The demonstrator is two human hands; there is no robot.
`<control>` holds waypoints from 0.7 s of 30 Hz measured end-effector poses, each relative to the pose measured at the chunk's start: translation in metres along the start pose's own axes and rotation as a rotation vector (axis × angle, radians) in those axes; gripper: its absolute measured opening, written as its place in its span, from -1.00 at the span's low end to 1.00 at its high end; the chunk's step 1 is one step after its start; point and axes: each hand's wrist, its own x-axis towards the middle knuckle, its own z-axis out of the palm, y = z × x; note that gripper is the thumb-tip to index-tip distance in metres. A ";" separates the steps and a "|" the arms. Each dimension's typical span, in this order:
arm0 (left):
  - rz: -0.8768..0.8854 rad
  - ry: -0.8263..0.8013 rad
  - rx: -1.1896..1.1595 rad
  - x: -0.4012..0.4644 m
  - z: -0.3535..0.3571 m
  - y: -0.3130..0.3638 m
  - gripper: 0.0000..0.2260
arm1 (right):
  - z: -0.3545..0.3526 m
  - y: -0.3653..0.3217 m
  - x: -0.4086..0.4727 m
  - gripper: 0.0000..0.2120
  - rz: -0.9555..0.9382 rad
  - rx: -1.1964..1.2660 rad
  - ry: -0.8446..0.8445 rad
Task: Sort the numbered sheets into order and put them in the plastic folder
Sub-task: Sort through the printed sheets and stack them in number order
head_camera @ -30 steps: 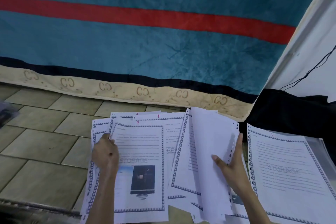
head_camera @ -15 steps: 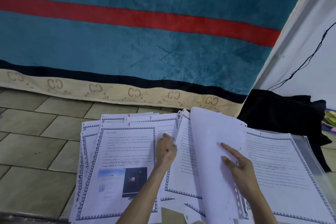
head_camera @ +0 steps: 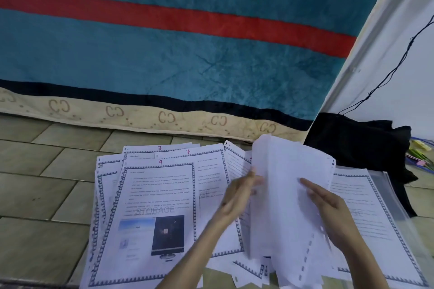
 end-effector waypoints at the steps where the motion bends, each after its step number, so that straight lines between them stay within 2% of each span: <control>1: 0.049 -0.018 0.041 -0.003 0.012 -0.001 -0.42 | 0.003 -0.005 0.000 -0.75 0.003 0.006 -0.025; 4: 0.142 -0.044 0.095 -0.010 0.041 -0.006 -0.51 | 0.013 -0.014 0.001 -0.52 -0.023 -0.092 -0.086; 8: 0.132 -0.061 -0.014 -0.011 0.045 -0.011 -0.53 | 0.010 -0.010 0.006 -0.28 -0.120 -0.312 -0.007; 9: 0.149 -0.029 0.044 -0.009 0.039 -0.015 -0.58 | 0.005 -0.007 0.008 -0.26 -0.122 -0.327 0.013; 11: 0.166 0.062 0.359 0.000 0.024 -0.026 -0.60 | -0.003 -0.004 0.008 -0.26 -0.103 -0.320 0.038; 13: 0.099 0.223 0.699 0.009 0.008 -0.041 -0.50 | -0.007 -0.002 0.008 -0.28 -0.088 -0.290 0.046; 14: 0.059 0.289 0.793 0.012 0.001 -0.048 -0.47 | -0.007 -0.002 0.007 -0.29 -0.084 -0.277 0.036; 16: 0.037 0.364 0.849 0.016 -0.007 -0.055 -0.48 | -0.006 -0.001 0.007 -0.32 -0.082 -0.274 0.012; 21: 0.031 0.413 0.914 0.025 -0.017 -0.056 -0.52 | -0.004 0.001 0.008 -0.36 -0.081 -0.290 -0.017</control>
